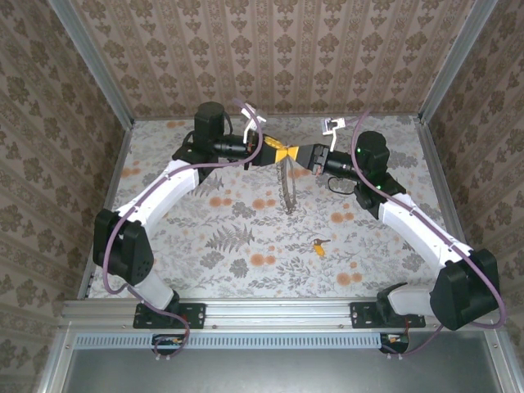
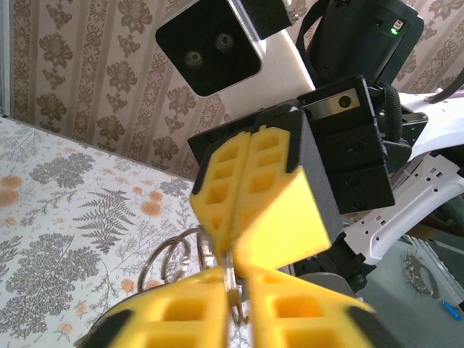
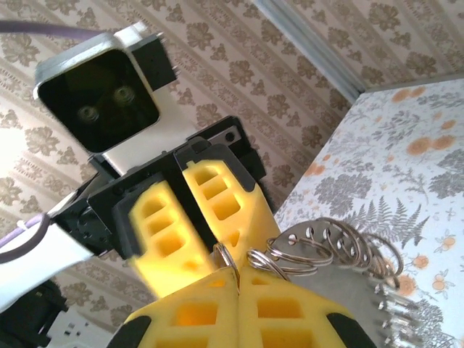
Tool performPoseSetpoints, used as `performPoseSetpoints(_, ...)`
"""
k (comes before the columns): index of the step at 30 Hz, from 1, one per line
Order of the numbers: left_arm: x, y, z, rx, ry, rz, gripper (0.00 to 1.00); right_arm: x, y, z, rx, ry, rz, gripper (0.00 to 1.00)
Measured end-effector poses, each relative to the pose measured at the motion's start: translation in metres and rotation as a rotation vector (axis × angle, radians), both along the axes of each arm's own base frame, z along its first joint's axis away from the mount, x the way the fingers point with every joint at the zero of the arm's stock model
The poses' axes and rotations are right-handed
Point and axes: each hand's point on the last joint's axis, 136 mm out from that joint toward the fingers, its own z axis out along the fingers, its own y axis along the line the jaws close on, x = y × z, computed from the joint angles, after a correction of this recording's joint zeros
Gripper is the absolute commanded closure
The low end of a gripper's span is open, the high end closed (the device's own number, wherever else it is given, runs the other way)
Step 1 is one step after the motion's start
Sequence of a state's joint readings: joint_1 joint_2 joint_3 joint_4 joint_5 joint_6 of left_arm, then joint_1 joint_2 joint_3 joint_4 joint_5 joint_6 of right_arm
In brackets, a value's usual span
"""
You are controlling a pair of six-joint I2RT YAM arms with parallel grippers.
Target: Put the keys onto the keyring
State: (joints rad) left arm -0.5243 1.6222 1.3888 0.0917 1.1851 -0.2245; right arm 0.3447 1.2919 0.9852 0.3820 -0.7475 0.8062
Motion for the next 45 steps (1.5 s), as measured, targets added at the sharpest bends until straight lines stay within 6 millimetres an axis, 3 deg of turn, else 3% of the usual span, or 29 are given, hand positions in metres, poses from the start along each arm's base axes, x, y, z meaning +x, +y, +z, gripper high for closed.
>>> performPoseSetpoints(3,0.001,-0.001,0.002,-0.006,-0.016,0.017,0.65,0.004,-0.002,0.001,0.002,-0.007,-0.026,1.00)
performPoseSetpoints(10,0.010,0.011,0.002,-0.028,-0.015,0.157,0.56,0.006,-0.004,0.006,0.018,-0.044,-0.042,1.00)
performPoseSetpoints(22,0.037,0.034,0.008,-0.106,0.025,0.394,0.51,0.014,-0.005,0.021,0.101,-0.103,-0.065,1.00)
performPoseSetpoints(27,0.037,0.035,0.016,-0.153,0.034,0.403,0.50,0.017,-0.005,0.012,0.128,-0.074,-0.065,1.00)
performPoseSetpoints(33,0.033,0.033,0.029,-0.207,0.046,0.367,0.50,0.015,-0.006,0.018,0.160,-0.089,-0.064,1.00)
performPoseSetpoints(45,0.031,0.018,0.018,-0.219,0.124,0.297,0.52,0.014,-0.007,0.024,0.180,-0.100,-0.068,1.00)
